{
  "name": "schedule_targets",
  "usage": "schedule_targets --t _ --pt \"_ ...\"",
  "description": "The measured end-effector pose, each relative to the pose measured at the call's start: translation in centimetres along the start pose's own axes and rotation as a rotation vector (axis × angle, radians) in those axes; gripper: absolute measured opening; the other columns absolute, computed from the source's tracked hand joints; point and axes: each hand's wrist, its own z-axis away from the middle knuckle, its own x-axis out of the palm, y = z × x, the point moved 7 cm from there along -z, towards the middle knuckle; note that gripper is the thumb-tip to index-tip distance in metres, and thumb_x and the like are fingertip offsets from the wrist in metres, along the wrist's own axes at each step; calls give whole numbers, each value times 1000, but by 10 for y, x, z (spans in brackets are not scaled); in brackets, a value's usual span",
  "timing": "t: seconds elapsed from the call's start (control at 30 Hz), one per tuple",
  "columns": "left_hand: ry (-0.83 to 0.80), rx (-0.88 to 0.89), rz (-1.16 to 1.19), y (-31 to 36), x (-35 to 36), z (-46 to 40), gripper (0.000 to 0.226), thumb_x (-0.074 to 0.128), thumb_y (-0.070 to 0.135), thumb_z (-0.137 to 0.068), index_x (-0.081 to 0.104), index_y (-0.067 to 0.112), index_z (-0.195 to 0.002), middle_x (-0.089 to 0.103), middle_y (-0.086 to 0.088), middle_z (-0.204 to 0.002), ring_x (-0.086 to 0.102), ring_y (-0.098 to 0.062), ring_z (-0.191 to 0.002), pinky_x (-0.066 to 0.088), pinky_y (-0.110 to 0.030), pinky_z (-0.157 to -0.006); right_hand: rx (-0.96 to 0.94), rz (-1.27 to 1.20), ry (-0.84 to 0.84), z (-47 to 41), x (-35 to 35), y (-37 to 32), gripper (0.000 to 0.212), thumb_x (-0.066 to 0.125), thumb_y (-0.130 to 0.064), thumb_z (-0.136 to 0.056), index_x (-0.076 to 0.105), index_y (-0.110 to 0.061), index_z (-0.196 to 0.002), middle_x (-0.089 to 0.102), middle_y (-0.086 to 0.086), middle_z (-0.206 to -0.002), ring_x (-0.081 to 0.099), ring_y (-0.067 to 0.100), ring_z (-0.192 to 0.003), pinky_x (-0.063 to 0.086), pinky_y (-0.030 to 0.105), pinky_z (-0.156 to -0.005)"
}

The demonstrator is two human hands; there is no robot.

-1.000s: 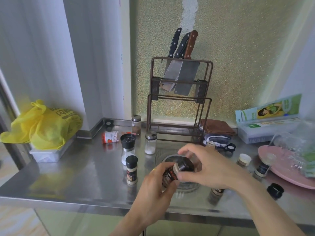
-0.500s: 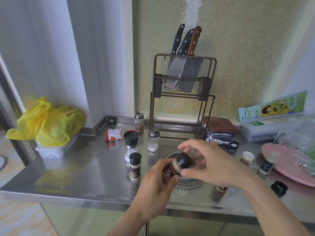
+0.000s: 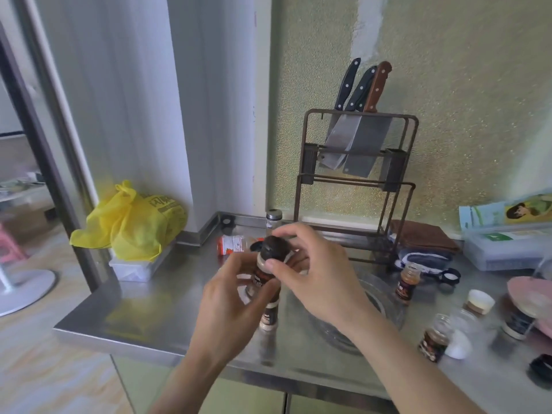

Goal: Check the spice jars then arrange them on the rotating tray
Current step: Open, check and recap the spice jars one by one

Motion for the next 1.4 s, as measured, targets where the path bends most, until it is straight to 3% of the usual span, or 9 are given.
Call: schedule_targets --t 0.1,0.27,0.47,0.63,0.9,0.97,1.03,1.17,1.4 --pt "72 -87 -100 -34 -23 -9 29 82 24 -77 63 33 -99 71 11 -92 69 -4 -85 56 -25 -77 -46 60 -52 -21 43 -9 35 77 -28 -86 63 -31 -119 75 -11 -107 71 12 -92 57 37 -90" --pt "47 -307 -137 -100 -24 -6 29 75 29 -66 60 31 -91 73 9 -86 71 -6 -82 61 -41 -76 -6 293 -169 -32 112 4 37 71 -28 -90 59 -30 -125 69 -4 -120 67 21 -105 52 36 -91" --pt "53 -383 -172 -137 -17 -12 23 72 19 -77 54 30 -86 70 5 -86 70 -14 -82 60 -43 -76 15 397 -212 -38 148 20 37 69 -21 -94 55 -26 -127 61 2 -127 66 25 -112 54 36 -92" --pt "-20 -433 -206 -166 -8 -12 17 67 27 -72 58 23 -86 70 3 -84 71 -17 -80 61 -43 -75 78 464 -287 -37 167 38 34 65 -14 -97 53 -23 -127 67 7 -121 68 28 -108 56 40 -90" --pt "-196 -406 -246 -170 -7 -16 36 62 41 -63 53 28 -95 67 7 -92 69 -17 -88 59 -39 -80 116 458 -327 -30 165 39 42 64 -15 -95 43 -31 -127 65 6 -115 67 31 -104 56 45 -88" --pt "-309 -348 -320 -164 -12 -22 50 52 25 -64 55 21 -114 65 2 -106 66 -19 -99 56 -38 -88 85 457 -334 -29 154 30 54 62 -12 -95 36 -32 -138 56 5 -119 64 31 -105 54 44 -87" --pt "-286 -280 -372 -163 -26 -40 65 38 6 -64 56 13 -126 65 -3 -115 66 -21 -105 54 -38 -92 57 441 -300 -33 135 19 58 62 -13 -95 34 -32 -142 52 1 -122 63 28 -105 52 42 -89" --pt "-48 -171 -473 -156 -48 -111 48 48 -4 -83 63 16 -124 71 -3 -115 67 -24 -106 53 -39 -92 0 419 -256 -67 100 3 42 66 -22 -93 51 -29 -132 57 -9 -126 66 16 -100 51 35 -95" --pt "-267 -56 -702 -196 15 -260 31 60 16 -91 60 16 -122 65 -9 -118 63 -33 -109 50 -38 -89 -28 547 -269 -179 90 26 36 67 -31 -94 59 -25 -129 66 -2 -125 66 21 -106 52 36 -95"
